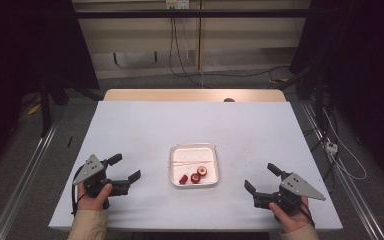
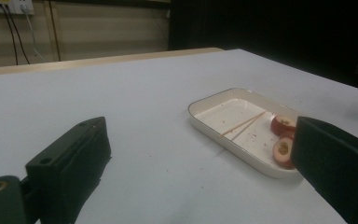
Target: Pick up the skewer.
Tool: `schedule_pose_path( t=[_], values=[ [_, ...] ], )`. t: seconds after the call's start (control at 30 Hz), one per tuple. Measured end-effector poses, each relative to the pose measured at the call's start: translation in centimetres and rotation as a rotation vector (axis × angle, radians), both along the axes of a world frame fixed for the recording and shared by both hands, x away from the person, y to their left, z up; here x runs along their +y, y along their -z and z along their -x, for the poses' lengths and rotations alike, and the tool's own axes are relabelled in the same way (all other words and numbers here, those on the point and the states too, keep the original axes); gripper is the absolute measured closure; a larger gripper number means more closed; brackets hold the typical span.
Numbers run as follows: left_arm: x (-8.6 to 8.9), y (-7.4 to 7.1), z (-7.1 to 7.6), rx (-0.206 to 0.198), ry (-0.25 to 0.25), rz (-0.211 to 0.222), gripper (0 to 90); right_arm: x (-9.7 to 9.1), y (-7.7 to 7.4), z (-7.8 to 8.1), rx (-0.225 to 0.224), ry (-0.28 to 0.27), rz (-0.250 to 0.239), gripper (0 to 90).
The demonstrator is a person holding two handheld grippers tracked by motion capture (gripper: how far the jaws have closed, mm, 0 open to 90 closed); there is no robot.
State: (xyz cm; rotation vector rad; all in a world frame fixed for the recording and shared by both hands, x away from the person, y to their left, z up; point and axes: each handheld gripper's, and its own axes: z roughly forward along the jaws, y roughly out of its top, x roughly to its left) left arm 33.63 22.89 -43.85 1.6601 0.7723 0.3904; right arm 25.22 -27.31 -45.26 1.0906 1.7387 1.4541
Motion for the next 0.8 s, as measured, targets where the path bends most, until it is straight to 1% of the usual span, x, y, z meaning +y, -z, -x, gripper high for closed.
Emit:
schedule_pose_path(
  t=[0.07,0.13,0.2,0.23,0.27,0.37,0.4,0.43,0.5,0.53,0.57,0.6,0.63,0.67,0.73,0.77,0.8],
  values=[
    [0.0,0.0,0.0,-0.010,0.002,0.003,4.6,0.0,-0.1,0.0,0.001,0.003,-0.015,1.7],
    [-0.1,-0.1,0.0,-0.009,-0.001,-0.003,4.6,0.0,-0.1,0.0,0.000,0.004,-0.009,1.7],
    [-0.1,-0.2,0.1,-0.012,-0.008,0.010,4.6,0.0,-0.1,0.0,0.002,0.003,-0.012,1.8],
    [-0.1,-0.3,0.1,-0.024,-0.008,0.012,4.5,0.0,-0.1,0.0,-0.001,-0.001,-0.010,1.8],
    [-0.1,-0.3,0.0,-0.024,-0.010,0.013,4.5,0.0,-0.1,0.0,0.000,-0.004,-0.013,1.8],
    [-0.2,-0.3,0.0,-0.027,-0.006,0.008,4.5,0.0,-0.1,0.1,-0.003,-0.004,-0.005,1.9],
    [-0.4,-0.3,0.0,-0.028,-0.001,0.010,4.5,0.1,-0.1,0.0,-0.002,-0.003,-0.016,1.9],
    [-0.4,-0.3,0.0,-0.028,-0.001,0.010,4.4,0.1,-0.1,0.0,-0.002,-0.003,-0.016,1.9],
    [-0.6,-0.4,-0.1,-0.032,0.004,0.010,4.4,0.1,-0.1,0.0,-0.002,-0.004,-0.014,1.9],
    [-0.7,-0.5,-0.1,-0.031,0.006,0.017,4.4,0.0,-0.1,0.0,-0.004,-0.003,-0.009,1.9],
    [-0.8,-0.5,-0.2,-0.035,0.012,0.015,4.4,0.1,-0.1,0.0,-0.003,-0.001,-0.014,1.9],
    [-1.1,-0.6,-0.2,-0.040,0.012,0.025,4.4,0.1,-0.1,0.0,-0.004,-0.003,-0.010,1.9],
    [-1.1,-0.6,-0.2,-0.040,0.012,0.025,4.4,0.1,-0.1,0.0,-0.004,-0.003,-0.010,1.9],
    [-1.4,-0.7,-0.3,-0.043,0.021,0.030,4.4,0.1,-0.1,0.0,-0.004,-0.004,-0.011,1.9],
    [-1.7,-0.8,-0.4,-0.043,0.016,0.029,4.4,0.1,-0.1,0.0,-0.003,-0.004,-0.013,1.9],
    [-1.9,-0.9,-0.6,-0.041,0.018,0.021,4.5,0.1,-0.2,0.0,-0.005,-0.002,-0.013,1.9],
    [-2.1,-1.0,-0.6,-0.034,0.021,0.019,4.5,0.2,-0.2,0.1,-0.003,0.003,-0.024,1.9]
  ],
)
